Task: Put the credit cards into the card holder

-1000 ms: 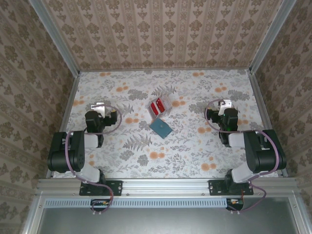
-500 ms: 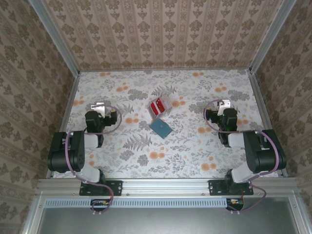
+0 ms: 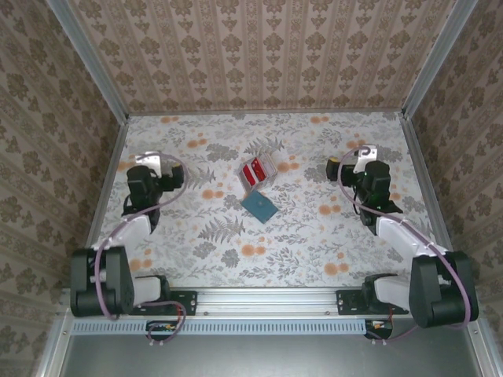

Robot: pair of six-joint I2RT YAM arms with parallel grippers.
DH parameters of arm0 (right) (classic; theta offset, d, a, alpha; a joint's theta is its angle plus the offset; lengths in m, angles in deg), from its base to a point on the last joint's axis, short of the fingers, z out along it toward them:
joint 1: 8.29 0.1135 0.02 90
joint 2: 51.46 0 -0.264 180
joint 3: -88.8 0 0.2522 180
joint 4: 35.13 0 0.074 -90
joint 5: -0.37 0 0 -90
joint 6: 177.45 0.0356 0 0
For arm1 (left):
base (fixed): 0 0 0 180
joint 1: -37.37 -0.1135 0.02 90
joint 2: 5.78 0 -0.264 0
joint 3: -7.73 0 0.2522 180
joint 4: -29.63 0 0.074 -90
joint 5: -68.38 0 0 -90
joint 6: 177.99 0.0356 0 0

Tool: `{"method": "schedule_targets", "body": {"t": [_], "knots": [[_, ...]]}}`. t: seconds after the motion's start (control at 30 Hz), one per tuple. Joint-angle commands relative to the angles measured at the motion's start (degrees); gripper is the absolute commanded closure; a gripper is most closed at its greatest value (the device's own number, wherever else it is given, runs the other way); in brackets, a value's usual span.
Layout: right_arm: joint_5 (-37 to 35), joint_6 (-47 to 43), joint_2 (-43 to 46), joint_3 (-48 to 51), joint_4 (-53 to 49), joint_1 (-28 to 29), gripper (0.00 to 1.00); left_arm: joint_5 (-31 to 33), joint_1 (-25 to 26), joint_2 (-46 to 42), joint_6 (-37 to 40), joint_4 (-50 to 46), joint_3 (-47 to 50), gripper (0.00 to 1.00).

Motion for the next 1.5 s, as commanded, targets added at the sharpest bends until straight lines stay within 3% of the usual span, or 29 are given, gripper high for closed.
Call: {"method": "schedule_targets", "body": {"t": [0.0, 0.07, 0.23, 0.4, 0.53, 0.67, 0.77, 1.03, 1.47], "knots": [[4.3, 13.4, 1.0, -6.1, -15.4, -0.1, 0.00, 5.7, -1.0, -5.4, -15.8, -25.2, -5.9, 0.00], [11.0, 14.5, -0.9, -8.4, -17.5, 0.0, 0.00, 5.4, -1.7, -6.3, -19.6, -33.2, -8.4, 0.00], [16.1, 20.8, -4.7, -7.7, -18.9, 3.7, 0.00, -6.4, -0.4, -8.1, -21.0, -41.0, -9.2, 0.00], [10.6, 18.0, -7.5, -8.3, -25.7, 14.4, 0.03, -13.6, 6.0, -11.1, -23.8, -41.7, -4.3, 0.00], [4.5, 17.0, -8.3, -7.9, -27.1, 22.7, 0.04, -11.3, 16.6, -11.2, -27.1, -41.6, -1.5, 0.00], [-1.2, 14.5, -14.9, -11.9, -31.7, 29.9, 0.08, -6.9, 27.2, -10.2, -33.1, -36.2, 2.0, 0.00], [-5.9, 12.7, -19.9, -16.0, -35.2, 35.0, 0.13, -4.5, 31.3, -8.3, -35.9, -33.6, 3.5, 0.00], [-14.8, 6.9, -31.1, -30.3, -42.6, 43.8, 0.20, -4.5, 32.5, -3.1, -37.8, -32.3, 2.8, 0.00], [-14.6, 6.6, -42.6, -40.7, -43.2, 42.7, 0.40, -0.8, 32.7, -6.8, -36.5, -36.0, 2.6, 0.00]]}}
